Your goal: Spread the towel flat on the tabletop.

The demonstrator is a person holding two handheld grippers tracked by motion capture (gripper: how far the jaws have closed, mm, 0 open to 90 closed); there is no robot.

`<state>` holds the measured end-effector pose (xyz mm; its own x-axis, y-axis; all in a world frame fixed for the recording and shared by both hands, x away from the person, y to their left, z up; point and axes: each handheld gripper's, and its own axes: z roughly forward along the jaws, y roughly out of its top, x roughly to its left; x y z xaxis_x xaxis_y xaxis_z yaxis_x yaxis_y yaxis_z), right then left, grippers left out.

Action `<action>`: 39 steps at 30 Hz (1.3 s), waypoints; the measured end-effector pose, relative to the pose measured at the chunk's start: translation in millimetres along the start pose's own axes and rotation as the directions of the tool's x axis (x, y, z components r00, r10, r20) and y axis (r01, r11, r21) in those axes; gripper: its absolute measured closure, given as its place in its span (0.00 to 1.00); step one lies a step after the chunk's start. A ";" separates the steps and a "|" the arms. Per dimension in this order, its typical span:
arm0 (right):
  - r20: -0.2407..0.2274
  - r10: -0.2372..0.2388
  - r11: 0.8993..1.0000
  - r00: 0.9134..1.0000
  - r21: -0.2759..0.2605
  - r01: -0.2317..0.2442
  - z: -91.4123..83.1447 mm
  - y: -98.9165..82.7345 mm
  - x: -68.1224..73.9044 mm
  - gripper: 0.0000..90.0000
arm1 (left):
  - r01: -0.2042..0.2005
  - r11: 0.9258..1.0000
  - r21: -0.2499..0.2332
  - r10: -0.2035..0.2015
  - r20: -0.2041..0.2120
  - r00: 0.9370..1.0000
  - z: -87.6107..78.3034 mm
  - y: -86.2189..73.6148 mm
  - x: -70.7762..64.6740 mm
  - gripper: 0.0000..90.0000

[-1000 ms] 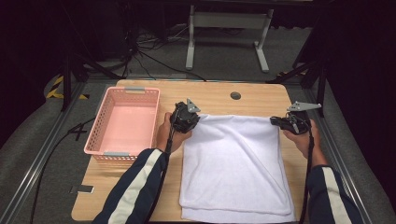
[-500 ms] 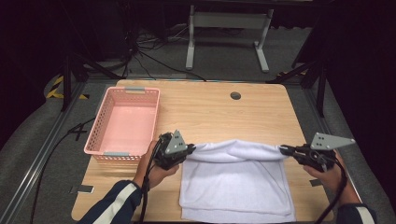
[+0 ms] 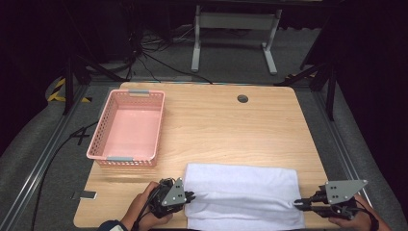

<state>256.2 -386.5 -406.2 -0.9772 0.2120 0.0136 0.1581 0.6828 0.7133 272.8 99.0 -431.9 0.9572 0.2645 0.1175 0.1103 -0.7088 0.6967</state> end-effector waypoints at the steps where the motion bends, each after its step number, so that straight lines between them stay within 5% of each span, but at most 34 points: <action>1: 0.000 0.000 1.000 1.000 0.000 0.000 0.0 0.0 0.0 0.95 | 0.006 1.000 0.021 -0.006 0.016 1.000 1.6 -1.6 -0.8 0.94; 3: -0.012 0.021 0.995 1.000 0.102 -0.019 15.8 -7.6 0.7 0.95 | -0.013 0.996 0.085 0.012 0.012 1.000 14.9 -5.6 -2.5 0.94; 7: -0.011 0.040 0.987 0.999 0.159 -0.037 30.5 -13.5 -2.2 0.95 | -0.014 0.995 0.098 0.013 0.011 1.000 23.3 -5.4 0.2 0.94; 13: 0.060 0.035 0.985 0.998 0.168 -0.045 37.1 -8.9 -11.6 0.95 | 0.017 0.993 0.116 -0.010 -0.057 0.998 30.5 -1.5 20.6 0.95; 16: 0.135 0.045 0.985 0.990 0.157 -0.066 41.7 -4.8 -22.8 0.95 | 0.043 0.991 0.124 -0.027 -0.127 0.992 36.9 2.5 34.9 0.95; 20: 0.211 0.049 0.989 0.976 0.128 -0.078 45.6 2.1 -35.0 0.95 | 0.055 0.994 0.096 -0.040 -0.158 0.987 31.5 6.4 46.9 0.95; 26: 0.213 0.039 0.999 0.976 -0.010 -0.037 13.3 0.9 -22.4 0.94 | 0.029 0.998 -0.055 -0.034 -0.102 0.994 -3.5 8.3 23.0 0.95; 28: 0.196 0.037 0.999 0.980 -0.025 -0.032 7.9 -0.2 -18.9 0.94 | 0.007 0.999 -0.051 -0.011 -0.089 0.996 -6.6 6.7 15.6 0.94; 31: 0.160 0.002 1.000 0.987 0.026 -0.006 6.3 -4.7 -8.6 0.93 | -0.010 0.999 -0.050 0.007 -0.059 0.998 -9.3 0.1 -1.3 0.93; 34: 0.095 -0.004 0.995 0.995 0.100 -0.006 13.7 -12.9 -4.1 0.92 | -0.034 0.999 0.026 0.035 -0.024 0.999 -3.2 -8.8 -11.8 0.93; 39: 0.118 0.024 0.987 0.993 0.152 -0.042 22.9 -19.3 -4.0 0.92 | -0.009 0.990 0.140 0.014 -0.030 0.999 15.8 -23.6 -7.1 0.94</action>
<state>260.2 -384.5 -436.1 -0.9495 0.3092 -0.0523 0.2185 0.7719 0.5970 267.6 103.6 -460.3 0.9502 0.2743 0.1481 0.1378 -0.7957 0.5899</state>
